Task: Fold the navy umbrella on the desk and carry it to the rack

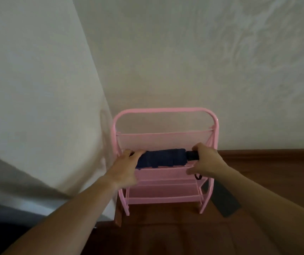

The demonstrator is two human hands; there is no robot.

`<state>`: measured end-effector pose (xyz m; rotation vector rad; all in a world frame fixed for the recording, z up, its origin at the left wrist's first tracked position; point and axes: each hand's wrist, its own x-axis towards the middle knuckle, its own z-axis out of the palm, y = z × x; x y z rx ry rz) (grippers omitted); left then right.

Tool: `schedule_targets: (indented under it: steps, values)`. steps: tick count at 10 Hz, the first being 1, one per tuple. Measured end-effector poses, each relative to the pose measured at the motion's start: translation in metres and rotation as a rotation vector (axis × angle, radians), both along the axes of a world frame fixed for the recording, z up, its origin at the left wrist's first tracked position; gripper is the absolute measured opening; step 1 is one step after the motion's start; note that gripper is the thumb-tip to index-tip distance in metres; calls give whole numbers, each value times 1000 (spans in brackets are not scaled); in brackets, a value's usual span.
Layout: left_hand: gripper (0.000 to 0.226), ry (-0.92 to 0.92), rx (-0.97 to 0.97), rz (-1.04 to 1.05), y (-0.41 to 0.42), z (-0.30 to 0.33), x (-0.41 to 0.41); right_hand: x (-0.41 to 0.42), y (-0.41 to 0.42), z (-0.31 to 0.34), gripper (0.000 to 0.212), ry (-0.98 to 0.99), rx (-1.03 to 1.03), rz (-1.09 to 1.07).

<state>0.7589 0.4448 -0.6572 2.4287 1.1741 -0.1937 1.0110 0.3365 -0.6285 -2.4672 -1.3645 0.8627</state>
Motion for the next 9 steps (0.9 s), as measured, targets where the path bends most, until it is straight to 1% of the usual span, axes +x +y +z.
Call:
schedule_targets:
  steps: [1,2,3,4,5,6,7,8,9]
  values:
    - [108,10,50,-28,4,-30,9,4,13,-14,65,-116,-65,49]
    - [97,39,41,-20,12,-50,12,4,22,-29,51,-156,-159,127]
    - [83,113,79,-88,11,-57,10,2,22,-48,30,-208,-181,167]
    - [66,131,197,-110,2,-58,10,-3,19,-61,18,-270,-99,200]
    - [46,3,360,-141,-6,-59,14,-11,17,-77,24,-324,28,277]
    - [33,-17,357,-147,-12,-60,21,-19,18,-88,19,-403,50,356]
    - [32,-9,349,-139,-15,-63,24,-22,17,-97,13,-471,83,391]
    - [34,54,297,-135,-18,-54,23,-25,10,-86,23,-443,34,383]
    - [57,143,304,-146,-33,-27,18,-36,-9,-52,40,-425,88,305]
